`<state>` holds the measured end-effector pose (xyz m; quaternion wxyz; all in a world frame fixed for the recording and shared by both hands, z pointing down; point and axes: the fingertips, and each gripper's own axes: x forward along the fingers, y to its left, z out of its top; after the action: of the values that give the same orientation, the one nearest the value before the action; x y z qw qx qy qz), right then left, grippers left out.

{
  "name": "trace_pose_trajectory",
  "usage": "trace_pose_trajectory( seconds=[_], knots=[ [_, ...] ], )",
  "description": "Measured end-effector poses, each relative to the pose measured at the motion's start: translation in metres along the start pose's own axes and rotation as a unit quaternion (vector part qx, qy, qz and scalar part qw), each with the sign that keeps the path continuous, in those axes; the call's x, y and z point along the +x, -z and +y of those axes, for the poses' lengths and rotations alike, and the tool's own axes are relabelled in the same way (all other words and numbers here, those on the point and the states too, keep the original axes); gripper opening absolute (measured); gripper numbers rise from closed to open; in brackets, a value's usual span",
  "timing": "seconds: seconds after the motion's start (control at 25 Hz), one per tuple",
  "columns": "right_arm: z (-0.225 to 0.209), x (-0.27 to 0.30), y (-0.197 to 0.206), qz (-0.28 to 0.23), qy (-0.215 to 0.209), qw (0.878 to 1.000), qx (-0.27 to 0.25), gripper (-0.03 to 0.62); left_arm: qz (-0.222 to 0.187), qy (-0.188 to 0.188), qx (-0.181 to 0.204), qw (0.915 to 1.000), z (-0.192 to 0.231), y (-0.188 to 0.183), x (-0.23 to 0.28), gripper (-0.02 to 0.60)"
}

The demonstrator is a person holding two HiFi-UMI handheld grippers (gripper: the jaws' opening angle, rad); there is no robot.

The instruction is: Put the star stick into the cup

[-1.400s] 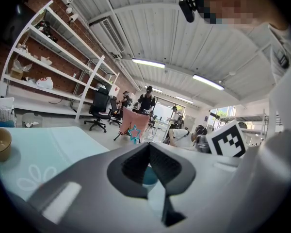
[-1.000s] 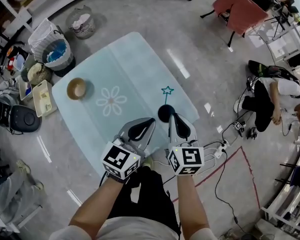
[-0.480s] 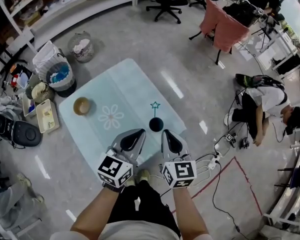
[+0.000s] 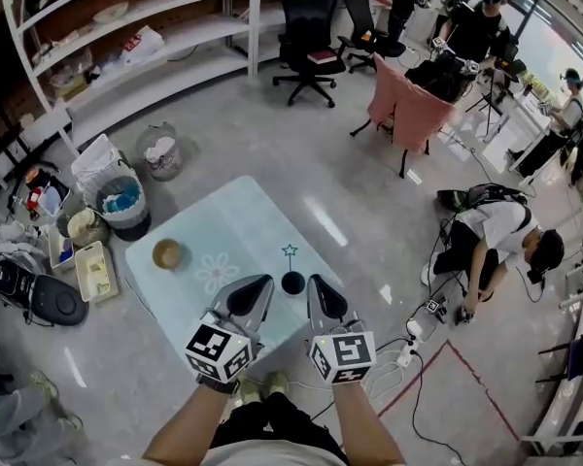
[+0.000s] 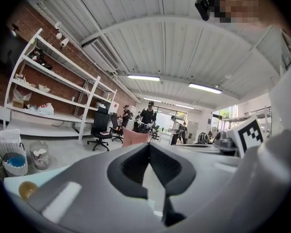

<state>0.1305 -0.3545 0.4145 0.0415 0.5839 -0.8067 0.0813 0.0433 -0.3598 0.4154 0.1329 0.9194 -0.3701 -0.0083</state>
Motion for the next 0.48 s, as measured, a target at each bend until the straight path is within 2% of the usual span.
trace_pose_trajectory(
  seconds=[0.48],
  knots=[
    [0.020, -0.023, -0.086, -0.072, -0.011, 0.997, -0.025, 0.012, -0.043, 0.015, 0.037, 0.9983, -0.029, -0.071, -0.016, 0.006]
  ],
)
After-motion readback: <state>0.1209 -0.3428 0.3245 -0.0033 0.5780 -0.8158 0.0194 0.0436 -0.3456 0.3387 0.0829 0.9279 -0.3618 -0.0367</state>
